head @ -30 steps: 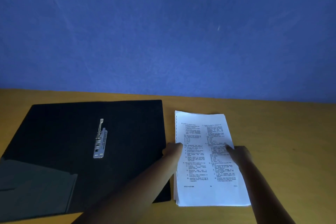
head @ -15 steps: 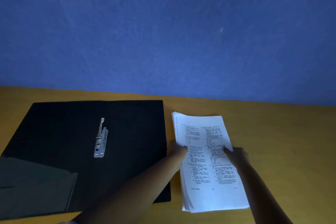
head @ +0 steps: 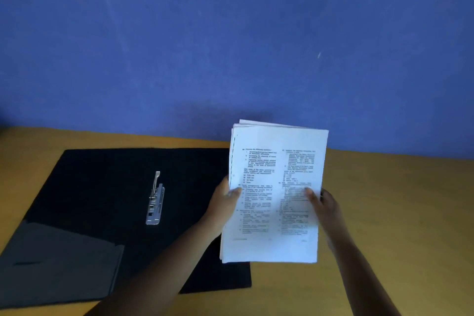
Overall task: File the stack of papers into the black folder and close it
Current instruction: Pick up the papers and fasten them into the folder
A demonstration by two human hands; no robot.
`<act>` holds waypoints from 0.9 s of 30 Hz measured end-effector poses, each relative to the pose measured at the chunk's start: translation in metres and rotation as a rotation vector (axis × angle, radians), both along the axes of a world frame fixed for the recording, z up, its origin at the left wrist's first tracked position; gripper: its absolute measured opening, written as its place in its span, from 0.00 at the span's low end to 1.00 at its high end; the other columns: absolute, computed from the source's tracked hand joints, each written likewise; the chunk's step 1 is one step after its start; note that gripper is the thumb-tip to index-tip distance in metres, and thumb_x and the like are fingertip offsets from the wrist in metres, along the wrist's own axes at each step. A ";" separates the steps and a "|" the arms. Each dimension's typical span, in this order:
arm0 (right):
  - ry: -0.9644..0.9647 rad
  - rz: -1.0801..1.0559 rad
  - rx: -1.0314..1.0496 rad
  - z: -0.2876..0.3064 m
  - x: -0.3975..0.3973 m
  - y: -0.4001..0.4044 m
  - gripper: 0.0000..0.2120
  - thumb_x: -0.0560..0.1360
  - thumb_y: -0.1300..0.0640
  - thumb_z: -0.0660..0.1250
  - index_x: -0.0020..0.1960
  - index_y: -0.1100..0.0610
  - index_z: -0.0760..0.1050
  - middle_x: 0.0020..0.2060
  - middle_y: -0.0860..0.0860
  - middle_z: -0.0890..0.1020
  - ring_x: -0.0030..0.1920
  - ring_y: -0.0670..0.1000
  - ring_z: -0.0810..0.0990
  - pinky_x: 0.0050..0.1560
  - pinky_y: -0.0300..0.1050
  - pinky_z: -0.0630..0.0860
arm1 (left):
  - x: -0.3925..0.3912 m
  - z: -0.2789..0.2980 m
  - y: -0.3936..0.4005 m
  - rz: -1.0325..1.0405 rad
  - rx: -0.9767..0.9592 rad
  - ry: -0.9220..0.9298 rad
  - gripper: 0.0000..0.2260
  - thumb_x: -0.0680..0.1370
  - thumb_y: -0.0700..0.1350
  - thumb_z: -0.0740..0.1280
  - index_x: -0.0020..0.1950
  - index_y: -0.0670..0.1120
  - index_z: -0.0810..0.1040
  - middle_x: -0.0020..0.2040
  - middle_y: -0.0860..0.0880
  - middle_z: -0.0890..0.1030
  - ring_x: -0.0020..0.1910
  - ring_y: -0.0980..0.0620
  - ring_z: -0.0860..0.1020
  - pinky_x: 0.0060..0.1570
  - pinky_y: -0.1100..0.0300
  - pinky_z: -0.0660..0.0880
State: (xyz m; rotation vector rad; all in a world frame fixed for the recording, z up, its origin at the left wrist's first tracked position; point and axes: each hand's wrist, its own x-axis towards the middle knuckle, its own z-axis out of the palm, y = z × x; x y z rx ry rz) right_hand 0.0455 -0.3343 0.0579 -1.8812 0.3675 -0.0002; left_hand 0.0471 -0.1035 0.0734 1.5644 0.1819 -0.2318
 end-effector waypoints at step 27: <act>-0.304 0.078 0.145 0.014 -0.001 0.117 0.24 0.72 0.59 0.71 0.65 0.55 0.64 0.55 0.41 0.77 0.53 0.30 0.76 0.53 0.29 0.75 | -0.014 0.007 0.073 0.442 0.272 -0.504 0.14 0.78 0.50 0.60 0.61 0.53 0.61 0.57 0.66 0.70 0.55 0.77 0.70 0.51 0.82 0.66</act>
